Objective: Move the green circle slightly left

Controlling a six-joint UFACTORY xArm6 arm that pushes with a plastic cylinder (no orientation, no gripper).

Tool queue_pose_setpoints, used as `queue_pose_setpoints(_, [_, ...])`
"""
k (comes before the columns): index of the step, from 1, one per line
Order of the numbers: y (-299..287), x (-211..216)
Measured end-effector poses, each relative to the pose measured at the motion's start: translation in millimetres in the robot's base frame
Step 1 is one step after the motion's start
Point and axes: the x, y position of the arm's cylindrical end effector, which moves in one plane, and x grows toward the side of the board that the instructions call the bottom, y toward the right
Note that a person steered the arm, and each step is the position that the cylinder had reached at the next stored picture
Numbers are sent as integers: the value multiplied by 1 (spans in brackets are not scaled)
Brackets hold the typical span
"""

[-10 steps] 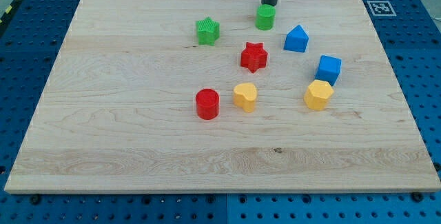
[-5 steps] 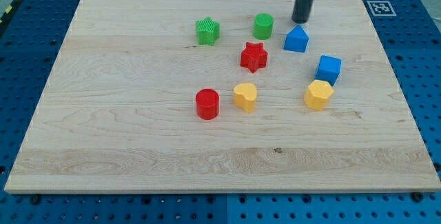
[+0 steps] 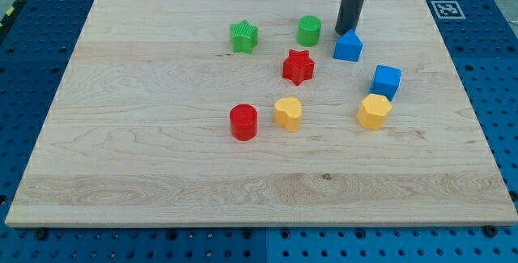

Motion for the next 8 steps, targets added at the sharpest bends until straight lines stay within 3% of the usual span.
queue_pose_setpoints(6, [-45, 8])
queue_pose_setpoints(8, [-58, -17])
